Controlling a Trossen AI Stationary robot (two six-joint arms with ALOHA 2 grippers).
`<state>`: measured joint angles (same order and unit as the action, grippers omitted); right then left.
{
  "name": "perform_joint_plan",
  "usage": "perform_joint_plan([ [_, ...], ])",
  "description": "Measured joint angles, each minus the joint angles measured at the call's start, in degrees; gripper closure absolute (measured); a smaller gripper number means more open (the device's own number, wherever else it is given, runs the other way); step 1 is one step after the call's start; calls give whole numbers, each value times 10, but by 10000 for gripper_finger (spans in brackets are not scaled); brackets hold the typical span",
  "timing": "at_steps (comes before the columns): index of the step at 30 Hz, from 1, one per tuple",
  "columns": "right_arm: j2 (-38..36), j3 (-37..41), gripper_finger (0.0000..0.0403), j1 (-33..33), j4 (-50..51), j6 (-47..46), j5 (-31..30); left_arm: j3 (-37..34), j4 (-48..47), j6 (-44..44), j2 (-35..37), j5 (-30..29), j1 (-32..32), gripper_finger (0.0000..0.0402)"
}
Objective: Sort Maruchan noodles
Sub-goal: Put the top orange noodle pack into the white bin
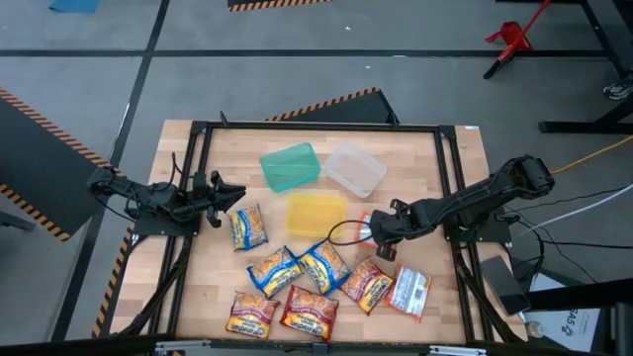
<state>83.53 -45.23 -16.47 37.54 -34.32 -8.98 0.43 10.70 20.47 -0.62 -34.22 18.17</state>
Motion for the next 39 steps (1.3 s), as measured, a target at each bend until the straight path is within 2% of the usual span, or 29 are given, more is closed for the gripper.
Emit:
perform_joint_plan([
  [6,-1,-35,402,0,44,0,-9,0,0,0,0,0,0,319],
  [16,-3,-65,403,0,61,0,-21,0,0,0,0,0,0,319],
  [20,-3,-65,383,-1,44,0,-21,0,0,0,0,0,0,319],
  [22,-3,-65,357,-6,10,5,-39,0,0,0,0,0,0,319],
  [28,-4,-11,232,-66,-140,16,-207,0,0,-1,0,0,0,319],
  [32,-4,54,149,-115,-220,-47,-274,0,0,-1,0,0,0,319],
  [36,-4,141,88,-151,-339,-99,-302,0,0,-1,0,-2,0,319],
  [39,-4,193,63,-158,-415,-103,-297,0,0,-1,0,-12,0,319],
])
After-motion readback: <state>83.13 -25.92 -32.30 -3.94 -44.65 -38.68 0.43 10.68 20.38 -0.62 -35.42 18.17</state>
